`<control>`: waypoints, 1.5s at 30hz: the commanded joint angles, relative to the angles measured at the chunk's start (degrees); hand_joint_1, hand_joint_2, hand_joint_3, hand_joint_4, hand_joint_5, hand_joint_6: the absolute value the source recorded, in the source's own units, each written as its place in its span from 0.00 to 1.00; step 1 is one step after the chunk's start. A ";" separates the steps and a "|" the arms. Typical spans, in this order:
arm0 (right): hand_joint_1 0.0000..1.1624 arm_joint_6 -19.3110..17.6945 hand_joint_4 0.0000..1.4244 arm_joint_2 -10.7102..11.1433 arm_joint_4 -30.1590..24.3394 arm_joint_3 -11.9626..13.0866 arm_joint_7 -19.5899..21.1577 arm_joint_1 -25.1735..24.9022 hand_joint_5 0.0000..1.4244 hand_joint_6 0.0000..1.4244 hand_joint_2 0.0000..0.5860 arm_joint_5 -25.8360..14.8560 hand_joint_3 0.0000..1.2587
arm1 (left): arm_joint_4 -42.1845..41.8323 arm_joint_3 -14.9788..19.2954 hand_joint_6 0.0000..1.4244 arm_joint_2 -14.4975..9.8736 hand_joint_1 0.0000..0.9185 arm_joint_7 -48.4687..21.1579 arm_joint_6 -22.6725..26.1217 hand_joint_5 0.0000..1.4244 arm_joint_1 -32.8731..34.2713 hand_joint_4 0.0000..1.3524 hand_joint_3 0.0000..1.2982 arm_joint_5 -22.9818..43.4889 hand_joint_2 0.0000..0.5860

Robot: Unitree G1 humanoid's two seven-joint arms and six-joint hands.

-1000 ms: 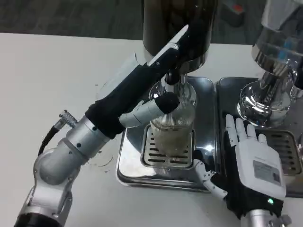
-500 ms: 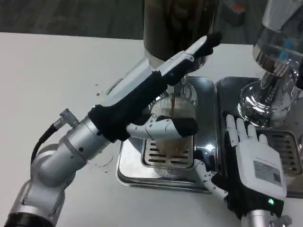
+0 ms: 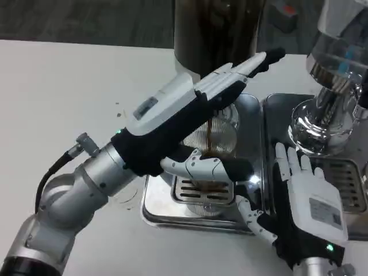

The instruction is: Grasp the cup under the faucet to collect the drink, then remove the cup.

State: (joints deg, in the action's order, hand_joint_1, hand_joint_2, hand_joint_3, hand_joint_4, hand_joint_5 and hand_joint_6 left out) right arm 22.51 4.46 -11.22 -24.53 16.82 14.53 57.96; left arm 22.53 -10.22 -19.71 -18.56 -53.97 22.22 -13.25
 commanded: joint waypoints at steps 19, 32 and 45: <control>0.48 -18.15 0.00 0.38 5.97 9.42 -10.76 -6.86 0.00 0.00 0.40 -34.23 0.00 | 0.34 -1.25 0.03 -1.51 0.00 3.80 -1.03 0.06 0.34 0.00 0.00 -4.26 0.21; 0.48 -19.46 0.00 0.48 8.71 9.12 -12.80 -10.28 0.00 0.00 0.40 -36.23 0.00 | 0.19 -1.00 0.03 -1.67 0.00 4.45 -0.71 0.06 0.21 0.00 0.00 -4.51 0.21; 0.48 -20.14 0.00 0.04 11.50 8.99 -13.38 -12.24 0.00 0.00 0.40 -37.77 0.00 | 0.11 -1.15 0.03 -1.83 0.00 4.66 -0.41 0.06 0.26 0.00 0.00 -4.67 0.21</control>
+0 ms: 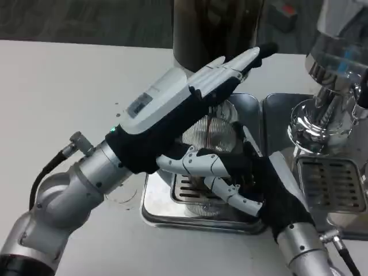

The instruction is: Grasp the cup under the faucet to collect the drink, then remove the cup.

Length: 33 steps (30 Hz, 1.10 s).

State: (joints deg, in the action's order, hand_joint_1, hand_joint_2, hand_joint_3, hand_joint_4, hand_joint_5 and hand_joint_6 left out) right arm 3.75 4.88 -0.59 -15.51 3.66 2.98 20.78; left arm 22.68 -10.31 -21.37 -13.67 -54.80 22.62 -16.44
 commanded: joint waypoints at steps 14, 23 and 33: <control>0.48 -2.56 0.00 -0.33 2.72 0.18 -0.45 -1.72 0.00 0.00 0.40 -1.31 0.00 | -2.62 4.71 0.03 -1.86 0.00 4.31 1.26 0.06 -1.97 0.00 0.00 -0.89 0.22; 0.48 -3.10 0.00 -0.23 3.23 0.24 -0.98 -2.05 0.00 0.00 0.40 -1.80 0.00 | -7.38 11.30 0.03 -3.71 0.00 6.38 1.78 0.07 -8.18 0.00 0.00 3.33 0.22; 0.48 -3.58 0.00 -0.02 3.28 -0.02 -1.22 -2.02 0.00 0.00 0.41 -2.29 0.00 | -6.88 18.47 0.03 -5.16 0.00 6.99 5.20 0.07 -17.44 0.00 0.00 8.00 0.22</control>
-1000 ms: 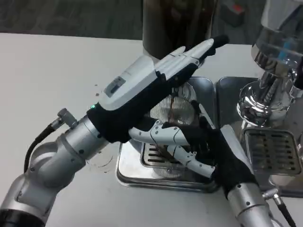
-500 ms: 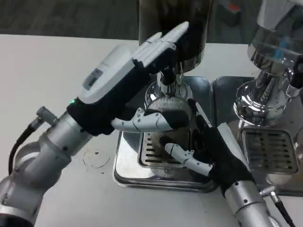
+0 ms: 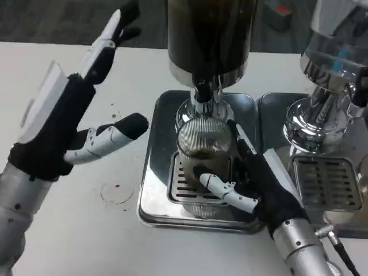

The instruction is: Grasp the cup under the faucet to collect the drink, then remove the cup.

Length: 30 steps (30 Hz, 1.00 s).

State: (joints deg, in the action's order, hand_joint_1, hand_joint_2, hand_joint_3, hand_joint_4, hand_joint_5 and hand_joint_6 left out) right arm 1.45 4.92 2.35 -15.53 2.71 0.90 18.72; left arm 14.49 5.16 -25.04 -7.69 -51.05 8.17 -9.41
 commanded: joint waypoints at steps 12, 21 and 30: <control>0.49 -1.54 0.00 0.17 -0.05 0.40 -0.61 0.49 0.00 0.00 0.41 -0.57 0.00 | 9.74 5.03 0.01 -3.14 0.00 5.39 2.86 0.06 -6.82 0.00 0.00 -6.12 0.22; 0.49 -1.59 0.00 0.36 -0.16 0.79 -0.83 0.48 0.00 0.00 0.41 -0.67 0.00 | 14.50 3.09 0.01 -3.75 0.00 9.14 2.12 0.06 -6.42 0.00 0.00 -11.13 0.22; 0.49 -1.62 0.00 0.19 -0.17 0.80 -0.65 0.48 0.00 0.00 0.41 -0.53 0.00 | 18.04 0.57 0.00 -4.38 0.00 11.17 1.91 0.05 -5.20 0.00 0.00 -11.93 0.22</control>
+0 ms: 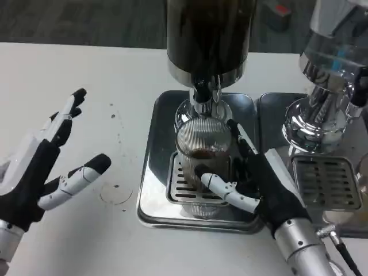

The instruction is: Grasp the cup under the faucet to collect the drink, then remove the cup.

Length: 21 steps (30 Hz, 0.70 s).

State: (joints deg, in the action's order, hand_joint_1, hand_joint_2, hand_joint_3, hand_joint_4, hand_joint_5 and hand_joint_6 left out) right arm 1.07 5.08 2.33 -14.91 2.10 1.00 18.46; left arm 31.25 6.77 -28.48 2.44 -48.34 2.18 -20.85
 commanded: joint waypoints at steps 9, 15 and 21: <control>0.52 -1.29 0.00 -0.68 -0.57 -0.16 0.91 -0.16 0.00 0.00 0.37 0.47 0.00 | 6.06 -3.34 0.00 -1.69 0.00 0.37 -1.00 0.05 2.44 0.00 0.00 0.20 0.22; 0.54 -0.87 0.00 -1.94 -0.06 -0.77 2.09 -1.03 0.00 0.00 0.36 1.39 0.00 | 7.61 -4.18 0.00 -2.19 0.00 0.23 -1.16 0.05 2.79 0.00 0.00 0.63 0.23; 0.56 -1.69 0.00 -3.31 1.12 -1.28 4.06 -1.81 0.00 0.00 0.34 2.27 0.00 | 8.19 -4.63 0.00 -2.47 0.00 -0.44 -1.26 0.05 2.56 0.00 0.00 1.35 0.23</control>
State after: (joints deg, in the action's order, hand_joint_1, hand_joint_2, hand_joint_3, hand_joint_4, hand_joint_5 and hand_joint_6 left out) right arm 1.02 2.40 2.51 -16.12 4.65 0.07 20.03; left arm 38.86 3.03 -30.45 2.79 -49.02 4.74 -20.44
